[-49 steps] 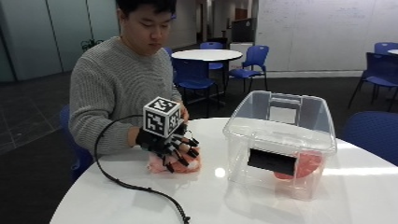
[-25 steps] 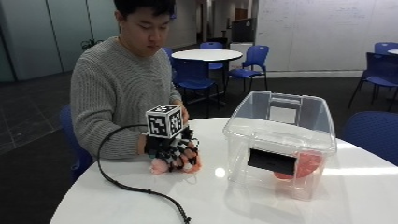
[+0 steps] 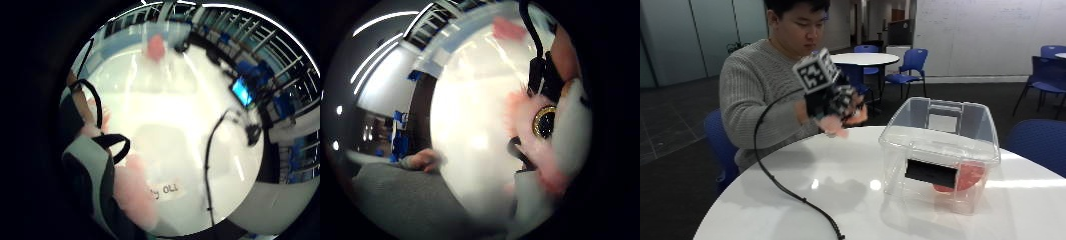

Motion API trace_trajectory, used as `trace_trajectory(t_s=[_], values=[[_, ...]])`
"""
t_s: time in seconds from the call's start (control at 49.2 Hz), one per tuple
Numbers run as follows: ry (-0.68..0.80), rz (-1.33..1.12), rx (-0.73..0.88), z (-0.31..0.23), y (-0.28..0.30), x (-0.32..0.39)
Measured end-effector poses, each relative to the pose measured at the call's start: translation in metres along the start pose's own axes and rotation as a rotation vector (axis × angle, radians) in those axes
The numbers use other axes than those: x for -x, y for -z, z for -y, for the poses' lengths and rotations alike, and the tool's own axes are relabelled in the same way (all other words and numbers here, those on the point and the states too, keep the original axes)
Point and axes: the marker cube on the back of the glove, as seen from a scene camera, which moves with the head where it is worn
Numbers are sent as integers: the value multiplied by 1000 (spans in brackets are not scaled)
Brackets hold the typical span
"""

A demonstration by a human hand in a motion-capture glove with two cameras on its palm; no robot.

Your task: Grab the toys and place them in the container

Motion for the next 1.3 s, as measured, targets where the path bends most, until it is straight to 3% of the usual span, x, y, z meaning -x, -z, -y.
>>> trace_trajectory(t_s=[0.102, 0.183, 0.305, 0.508, 0.589, 0.732, 0.955, 1.301], values=[[-153, 224, -86, 86, 63, 1], [-212, 299, -80, 138, 75, -5], [-353, 233, -8, 221, 32, -2], [-395, 89, 158, 307, -61, 2], [-324, 77, 209, 318, -81, -4], [-325, 106, 246, 316, -94, -9], [-377, 93, 548, 282, -134, -18], [-364, 176, 512, 266, -118, -11]])
